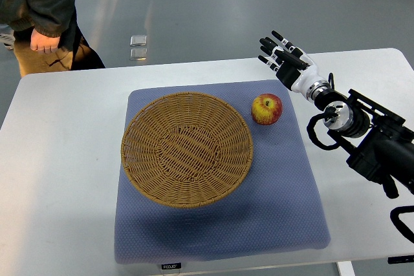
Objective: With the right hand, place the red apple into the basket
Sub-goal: 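Move the right hand over the red-yellow apple beside the basket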
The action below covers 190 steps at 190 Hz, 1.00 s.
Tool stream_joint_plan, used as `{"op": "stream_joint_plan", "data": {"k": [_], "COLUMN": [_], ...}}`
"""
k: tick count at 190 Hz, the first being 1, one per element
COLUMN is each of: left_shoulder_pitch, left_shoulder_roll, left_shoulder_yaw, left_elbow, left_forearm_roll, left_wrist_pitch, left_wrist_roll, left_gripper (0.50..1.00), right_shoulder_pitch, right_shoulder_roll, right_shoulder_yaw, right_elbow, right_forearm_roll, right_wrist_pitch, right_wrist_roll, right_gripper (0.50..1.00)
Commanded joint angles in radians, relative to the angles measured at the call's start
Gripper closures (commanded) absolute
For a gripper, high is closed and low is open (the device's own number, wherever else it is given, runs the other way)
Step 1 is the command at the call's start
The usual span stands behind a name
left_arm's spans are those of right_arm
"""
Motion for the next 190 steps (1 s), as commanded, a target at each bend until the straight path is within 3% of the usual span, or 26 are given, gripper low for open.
{"op": "stream_joint_plan", "data": {"k": [1,34,82,83,97,118,133,160,190], "left_shoulder_pitch": [0.0,0.0,0.0,0.0,0.0,0.0,0.0,0.0,0.0], "left_shoulder_roll": [0.0,0.0,0.0,0.0,0.0,0.0,0.0,0.0,0.0], "left_shoulder_yaw": [0.002,0.0,0.0,0.0,0.0,0.002,0.002,0.003,0.002], "left_elbow": [0.0,0.0,0.0,-0.002,-0.002,-0.009,-0.012,-0.012,-0.012], "left_forearm_roll": [0.0,-0.001,-0.001,-0.001,-0.001,-0.001,-0.001,-0.001,-0.001], "left_wrist_pitch": [0.0,0.0,0.0,-0.001,-0.001,-0.004,-0.009,-0.012,-0.012], "left_wrist_roll": [0.0,0.0,0.0,0.0,0.0,0.0,0.0,0.0,0.0], "left_gripper": [0.5,0.5,0.5,0.5,0.5,0.5,0.5,0.5,0.5], "right_shoulder_pitch": [0.002,0.003,0.198,0.301,0.483,0.781,0.994,1.193,1.201], "right_shoulder_roll": [0.0,-0.002,-0.071,-0.137,-0.201,-0.219,-0.204,-0.146,-0.103], "right_shoulder_yaw": [-0.001,-0.005,-0.218,-0.373,-0.702,-1.207,-1.495,-1.664,-1.69], "right_elbow": [0.0,0.0,-0.002,0.0,0.012,0.067,0.208,0.425,0.445], "right_forearm_roll": [0.0,-0.002,-0.086,-0.086,-0.087,-0.13,-0.208,-0.434,-0.437], "right_wrist_pitch": [0.0,0.0,0.071,0.095,0.136,0.281,0.382,0.406,0.387], "right_wrist_roll": [0.0,-0.002,-0.011,-0.012,-0.012,-0.045,-0.101,-0.17,-0.201], "right_gripper": [0.574,0.574,0.576,0.576,0.576,0.576,0.574,0.574,0.574]}}
